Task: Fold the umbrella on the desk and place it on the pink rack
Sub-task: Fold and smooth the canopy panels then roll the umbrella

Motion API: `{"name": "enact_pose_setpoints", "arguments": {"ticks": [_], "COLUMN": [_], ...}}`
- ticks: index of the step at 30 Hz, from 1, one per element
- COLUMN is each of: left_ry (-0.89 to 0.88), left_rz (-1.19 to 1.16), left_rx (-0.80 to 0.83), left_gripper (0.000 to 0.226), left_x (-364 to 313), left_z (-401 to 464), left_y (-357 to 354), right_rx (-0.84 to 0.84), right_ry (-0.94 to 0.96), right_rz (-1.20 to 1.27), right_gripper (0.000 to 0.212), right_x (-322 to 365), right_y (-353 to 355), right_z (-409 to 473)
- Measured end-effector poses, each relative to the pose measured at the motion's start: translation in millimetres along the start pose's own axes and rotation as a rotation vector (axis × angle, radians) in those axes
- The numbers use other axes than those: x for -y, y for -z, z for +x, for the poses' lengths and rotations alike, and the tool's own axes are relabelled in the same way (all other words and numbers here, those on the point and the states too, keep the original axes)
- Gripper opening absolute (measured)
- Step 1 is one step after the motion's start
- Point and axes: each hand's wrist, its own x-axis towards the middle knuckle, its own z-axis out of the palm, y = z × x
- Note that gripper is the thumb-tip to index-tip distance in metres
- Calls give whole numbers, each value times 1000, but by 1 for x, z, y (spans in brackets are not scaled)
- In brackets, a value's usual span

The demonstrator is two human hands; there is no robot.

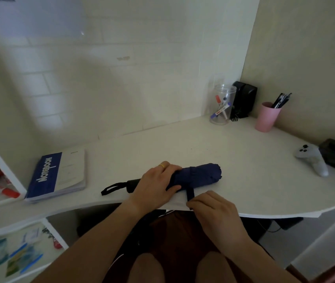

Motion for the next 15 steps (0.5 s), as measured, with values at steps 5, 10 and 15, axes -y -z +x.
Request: {"name": "enact_pose_setpoints", "arguments": {"ticks": [5, 10, 15], "left_ry": [-93, -142, -170], "left_rz": [21, 26, 41], "left_rx": [-64, -97, -116], "left_gripper": [39, 35, 32], "left_x": [-3, -3, -2], "left_z": [-9, -11, -13], "left_y": [-7, -8, -11], "right_rx": [-76, -55, 36], "right_ry": [-227, -475, -454], "right_rz": [179, 380, 383], "right_gripper": [20, 17, 17], "right_x": [-22, -36, -48], "right_y": [18, 18, 15], "right_z": [24, 49, 63]}}
